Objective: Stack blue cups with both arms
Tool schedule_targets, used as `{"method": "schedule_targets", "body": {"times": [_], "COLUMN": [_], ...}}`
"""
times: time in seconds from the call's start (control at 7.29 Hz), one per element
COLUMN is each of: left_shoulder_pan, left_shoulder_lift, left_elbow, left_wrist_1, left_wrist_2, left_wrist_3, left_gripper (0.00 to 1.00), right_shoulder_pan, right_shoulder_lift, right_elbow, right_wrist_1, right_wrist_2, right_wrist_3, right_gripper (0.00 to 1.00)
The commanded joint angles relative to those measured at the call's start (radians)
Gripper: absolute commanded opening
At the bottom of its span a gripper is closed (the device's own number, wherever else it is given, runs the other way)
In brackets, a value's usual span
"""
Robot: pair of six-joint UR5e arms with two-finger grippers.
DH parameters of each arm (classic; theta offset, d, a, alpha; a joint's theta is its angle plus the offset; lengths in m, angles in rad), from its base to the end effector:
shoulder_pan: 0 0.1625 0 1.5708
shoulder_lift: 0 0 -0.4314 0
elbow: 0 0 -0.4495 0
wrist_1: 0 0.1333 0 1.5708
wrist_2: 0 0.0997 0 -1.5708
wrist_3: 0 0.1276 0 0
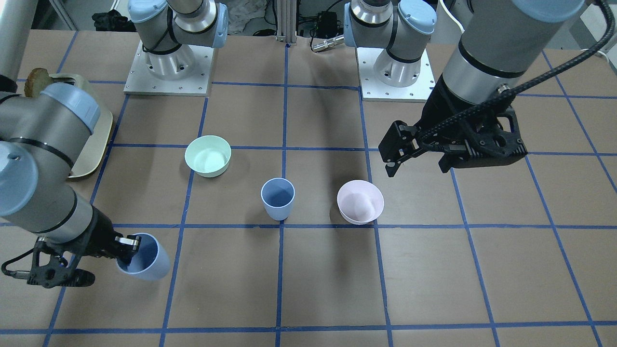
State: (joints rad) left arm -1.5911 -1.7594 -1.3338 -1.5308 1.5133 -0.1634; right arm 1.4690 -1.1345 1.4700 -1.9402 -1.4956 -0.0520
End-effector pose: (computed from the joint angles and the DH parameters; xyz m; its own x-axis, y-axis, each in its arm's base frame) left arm -0.1536 -0.6374 0.4899 -0.9880 -0.1370 0.0708 -0.1424 0.9867 -0.0778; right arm 0.0699 -0.7215 0.2817 -0.9962 0.0470 -0.0732 0.0499 0.9980 -0.0378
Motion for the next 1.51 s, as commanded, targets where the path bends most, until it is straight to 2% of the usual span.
{"method": "schedule_targets", "body": {"times": [0.0, 0.14, 0.55, 0.69, 0.82, 1.1, 1.37], "left_shoulder_pan": [0.016, 0.016, 0.017, 0.016, 0.017, 0.019, 0.016], "left_shoulder_lift": [0.049, 0.052, 0.058, 0.061, 0.058, 0.057, 0.060], "left_elbow": [-0.077, -0.076, -0.082, -0.085, -0.082, -0.074, -0.081], "left_wrist_1": [0.044, 0.043, 0.043, 0.043, 0.043, 0.032, 0.032], "left_wrist_2": [0.008, 0.008, 0.005, 0.007, 0.007, 0.046, 0.051], "left_wrist_3": [0.002, 0.002, 0.002, 0.002, 0.002, 0.146, 0.148], "left_gripper": [1.00, 1.00, 1.00, 1.00, 1.00, 1.00, 1.00], "right_shoulder_pan": [0.142, 0.216, 0.406, 0.443, 0.448, 0.447, 0.441], "right_shoulder_lift": [-0.066, -0.108, -0.142, -0.146, -0.169, -0.211, -0.206], "right_elbow": [0.001, 0.009, 0.042, 0.070, 0.113, 0.183, 0.190], "right_wrist_1": [0.043, 0.056, 0.070, 0.072, 0.070, 0.055, 0.049], "right_wrist_2": [-0.011, -0.012, -0.014, -0.015, -0.017, -0.018, -0.015], "right_wrist_3": [0.164, 0.270, 0.518, 0.523, 0.523, 0.514, 0.517], "right_gripper": [0.01, 0.01, 0.01, 0.01, 0.01, 0.02, 0.02]}}
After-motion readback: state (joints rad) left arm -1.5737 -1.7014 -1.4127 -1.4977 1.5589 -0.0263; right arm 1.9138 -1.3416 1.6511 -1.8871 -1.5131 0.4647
